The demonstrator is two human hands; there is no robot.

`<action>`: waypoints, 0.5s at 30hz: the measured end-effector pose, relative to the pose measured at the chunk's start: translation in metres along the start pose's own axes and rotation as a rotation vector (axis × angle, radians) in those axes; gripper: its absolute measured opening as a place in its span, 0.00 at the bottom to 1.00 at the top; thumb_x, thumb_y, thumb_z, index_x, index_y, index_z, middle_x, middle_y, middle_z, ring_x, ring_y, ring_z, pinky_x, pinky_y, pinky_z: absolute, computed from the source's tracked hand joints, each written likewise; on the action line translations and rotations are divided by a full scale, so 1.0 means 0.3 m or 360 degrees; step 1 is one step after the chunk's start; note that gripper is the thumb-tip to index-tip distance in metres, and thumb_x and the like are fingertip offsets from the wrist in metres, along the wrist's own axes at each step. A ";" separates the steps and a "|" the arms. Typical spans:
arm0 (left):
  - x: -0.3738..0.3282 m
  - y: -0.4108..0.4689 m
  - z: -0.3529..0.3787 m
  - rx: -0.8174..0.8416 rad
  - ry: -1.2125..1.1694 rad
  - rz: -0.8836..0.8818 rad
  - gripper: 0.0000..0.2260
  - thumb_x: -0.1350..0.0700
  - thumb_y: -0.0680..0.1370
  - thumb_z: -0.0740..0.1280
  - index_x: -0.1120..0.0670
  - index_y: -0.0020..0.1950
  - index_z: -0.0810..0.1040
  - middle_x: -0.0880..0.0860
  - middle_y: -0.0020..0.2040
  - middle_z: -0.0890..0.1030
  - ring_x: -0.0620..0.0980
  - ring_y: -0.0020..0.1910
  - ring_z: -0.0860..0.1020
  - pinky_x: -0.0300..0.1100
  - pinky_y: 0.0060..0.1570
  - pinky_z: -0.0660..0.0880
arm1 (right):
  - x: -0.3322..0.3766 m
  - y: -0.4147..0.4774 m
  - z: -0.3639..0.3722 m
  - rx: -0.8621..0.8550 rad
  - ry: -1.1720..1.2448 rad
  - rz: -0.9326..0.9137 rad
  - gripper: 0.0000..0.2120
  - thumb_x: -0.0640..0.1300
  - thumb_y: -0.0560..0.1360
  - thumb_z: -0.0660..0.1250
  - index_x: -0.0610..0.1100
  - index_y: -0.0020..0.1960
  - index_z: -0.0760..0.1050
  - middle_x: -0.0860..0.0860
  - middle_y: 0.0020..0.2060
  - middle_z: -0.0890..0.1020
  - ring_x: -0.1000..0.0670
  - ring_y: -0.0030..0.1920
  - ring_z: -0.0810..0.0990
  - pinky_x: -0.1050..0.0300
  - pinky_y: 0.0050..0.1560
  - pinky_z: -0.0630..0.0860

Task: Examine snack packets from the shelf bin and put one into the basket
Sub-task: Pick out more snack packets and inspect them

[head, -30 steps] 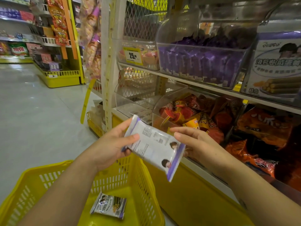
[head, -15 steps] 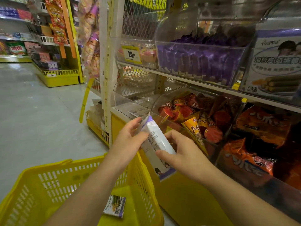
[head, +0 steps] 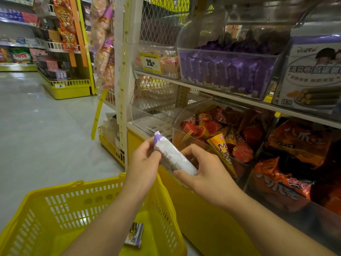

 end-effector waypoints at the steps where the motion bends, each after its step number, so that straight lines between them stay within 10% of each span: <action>1: 0.006 -0.002 0.006 0.0032 0.0008 0.0015 0.19 0.65 0.79 0.61 0.50 0.66 0.75 0.48 0.60 0.81 0.46 0.61 0.78 0.52 0.62 0.75 | -0.004 0.001 -0.003 -0.0016 0.0039 0.0030 0.11 0.46 0.70 0.74 0.53 0.49 0.74 0.60 0.38 0.79 0.57 0.36 0.79 0.50 0.37 0.79; 8: 0.033 -0.014 0.038 0.0210 0.0031 0.0077 0.38 0.68 0.74 0.70 0.39 0.75 0.60 0.44 0.73 0.66 0.40 0.69 0.69 0.43 0.63 0.74 | -0.029 0.006 -0.016 -0.0046 0.0324 0.0180 0.09 0.43 0.70 0.74 0.52 0.45 0.75 0.53 0.40 0.83 0.48 0.34 0.83 0.51 0.29 0.81; 15: 0.042 -0.030 0.044 0.0421 0.0143 0.0264 0.46 0.65 0.72 0.73 0.25 0.69 0.51 0.33 0.73 0.53 0.36 0.69 0.65 0.26 0.48 0.73 | -0.039 0.015 -0.019 -0.0031 0.0376 0.0242 0.09 0.42 0.71 0.74 0.50 0.47 0.76 0.51 0.43 0.84 0.52 0.41 0.84 0.50 0.41 0.82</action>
Point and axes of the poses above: each hand's wrist, its own y-axis towards the middle knuckle, its own z-axis out of the palm, x = y × z, the point moved 1 cm from there along y, towards the middle knuckle
